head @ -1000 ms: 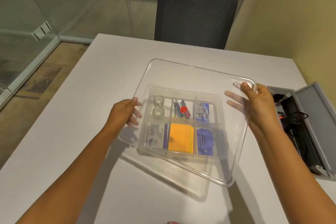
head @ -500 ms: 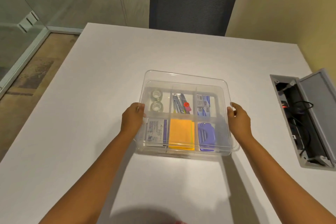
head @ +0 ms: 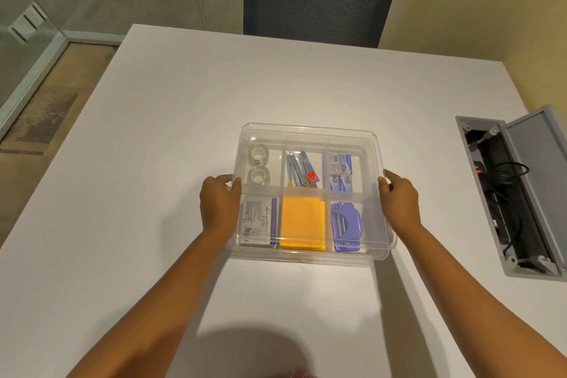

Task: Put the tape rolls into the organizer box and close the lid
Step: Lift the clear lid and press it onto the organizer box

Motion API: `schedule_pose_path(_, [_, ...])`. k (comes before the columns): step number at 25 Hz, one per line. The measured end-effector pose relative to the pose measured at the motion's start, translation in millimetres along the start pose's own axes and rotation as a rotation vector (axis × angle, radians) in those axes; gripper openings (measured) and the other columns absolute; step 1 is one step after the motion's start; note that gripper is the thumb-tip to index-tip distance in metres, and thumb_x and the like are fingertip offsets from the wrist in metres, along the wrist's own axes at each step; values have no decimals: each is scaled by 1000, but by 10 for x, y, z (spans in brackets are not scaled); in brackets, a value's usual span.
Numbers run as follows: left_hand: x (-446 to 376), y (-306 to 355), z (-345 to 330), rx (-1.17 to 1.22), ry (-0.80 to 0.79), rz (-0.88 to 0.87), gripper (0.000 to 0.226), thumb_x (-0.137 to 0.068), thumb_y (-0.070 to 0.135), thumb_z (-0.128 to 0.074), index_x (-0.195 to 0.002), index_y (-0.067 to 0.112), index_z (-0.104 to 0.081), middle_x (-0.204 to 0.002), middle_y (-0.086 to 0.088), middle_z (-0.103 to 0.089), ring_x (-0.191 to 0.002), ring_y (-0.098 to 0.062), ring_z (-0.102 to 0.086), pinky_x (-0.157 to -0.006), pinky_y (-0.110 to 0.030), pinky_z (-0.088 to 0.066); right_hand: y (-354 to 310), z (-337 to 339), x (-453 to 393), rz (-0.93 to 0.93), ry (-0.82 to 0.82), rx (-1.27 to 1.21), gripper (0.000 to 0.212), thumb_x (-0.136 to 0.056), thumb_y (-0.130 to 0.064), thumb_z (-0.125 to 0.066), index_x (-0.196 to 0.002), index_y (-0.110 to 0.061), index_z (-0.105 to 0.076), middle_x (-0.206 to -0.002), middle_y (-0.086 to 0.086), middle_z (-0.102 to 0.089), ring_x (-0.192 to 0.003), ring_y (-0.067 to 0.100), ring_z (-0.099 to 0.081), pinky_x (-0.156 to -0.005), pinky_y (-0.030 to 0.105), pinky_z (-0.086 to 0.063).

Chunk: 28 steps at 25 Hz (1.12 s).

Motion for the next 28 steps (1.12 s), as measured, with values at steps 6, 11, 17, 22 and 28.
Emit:
schedule_pose_path(6, [88,-111,49,-44,21,-20,31,-90,24,-53,-112,4,-61,-101,-18,-58,-77,-20,-52,-70,-29,-40,114,-63,178,29,25,43,43,-97,-31,-38,-136,-16,-46,-91,10,-50,-76,25,-53,-77,37,-48])
schedule_pose_path(11, [154,-145,-30,-142,-5,-70,31,-94,28,-44,-107,4,-59,-99,-16,-60,-84,-29,-57,-65,-33,-40,167,-122,399,-16,24,-31,43,-99,-36,-32,-139,-22,-36,-118,19,-59,-103,36,-58,-85,42,-47])
schedule_pose_path(17, [203,-188,-79,-233,-1,-116,36,-96,32,-34,-93,2,-53,-85,-16,-63,-64,-22,-47,-57,-31,-34,204,-163,417,-30,29,-47,43,-99,-37,-29,-139,-23,-37,-108,18,-67,-93,36,-62,-75,35,-46])
schedule_pose_path(22, [178,-205,-119,-254,7,-118,35,-94,34,-35,-103,4,-52,-95,-18,-64,-69,-28,-55,-59,-31,-37,233,-166,408,-33,36,-60,43,-99,-38,-29,-139,-24,-37,-110,17,-66,-95,36,-62,-78,37,-48])
schedule_pose_path(28, [13,19,-100,-232,32,-283,66,-88,43,-45,-140,8,-23,-139,-19,-37,-123,-33,-43,-96,-49,-42,80,-58,207,10,66,197,56,-94,-50,-34,-145,-29,-23,-129,17,-47,-111,35,-54,-85,46,-47])
Point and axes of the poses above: each hand's wrist, its own x-axis away from the middle knuckle, its own z-axis out of the back of the hand, y = z × x, the point moved 10 cm from there along -x, towards the middle knuckle
